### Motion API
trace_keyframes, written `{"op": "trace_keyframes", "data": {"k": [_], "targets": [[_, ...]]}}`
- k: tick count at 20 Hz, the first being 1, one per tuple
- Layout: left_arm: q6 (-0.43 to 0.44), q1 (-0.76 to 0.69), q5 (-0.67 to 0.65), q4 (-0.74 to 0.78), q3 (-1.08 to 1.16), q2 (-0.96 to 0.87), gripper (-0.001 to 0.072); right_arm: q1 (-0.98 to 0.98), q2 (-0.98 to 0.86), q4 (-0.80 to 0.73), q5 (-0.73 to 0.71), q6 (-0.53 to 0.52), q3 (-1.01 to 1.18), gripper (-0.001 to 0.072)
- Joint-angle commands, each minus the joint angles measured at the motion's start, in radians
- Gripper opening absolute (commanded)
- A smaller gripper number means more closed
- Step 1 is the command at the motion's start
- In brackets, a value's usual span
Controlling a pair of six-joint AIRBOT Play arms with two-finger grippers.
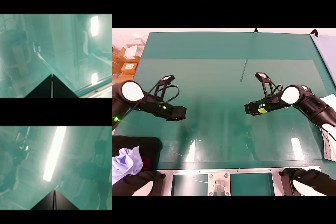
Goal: Fold the shirts.
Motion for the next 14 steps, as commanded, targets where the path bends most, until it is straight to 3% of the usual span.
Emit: {"op": "trace_keyframes", "data": {"k": [1,7,10,11,12,14], "targets": [[0.000,0.000,0.000,0.000,0.000,0.001,0.0030,0.001,0.001,0.000,0.000,0.000,0.000,0.0014],[0.000,0.000,0.000,0.015,0.000,0.001,0.0030,0.001,0.001,0.000,0.000,0.000,0.000,0.0013],[-0.046,0.000,-0.003,0.135,0.000,0.001,0.0031,0.001,0.001,0.000,0.000,0.000,0.000,0.0014],[-0.084,0.000,-0.004,0.226,0.000,0.001,0.0251,0.001,0.001,0.000,0.000,0.000,0.000,0.0014],[-0.136,0.000,-0.003,0.334,-0.001,0.000,0.0720,0.001,0.001,0.000,0.000,0.000,0.000,0.0013],[-0.183,0.000,-0.024,0.541,-0.002,-0.002,0.0720,0.001,0.001,0.000,0.000,0.000,0.000,0.0014]]}}
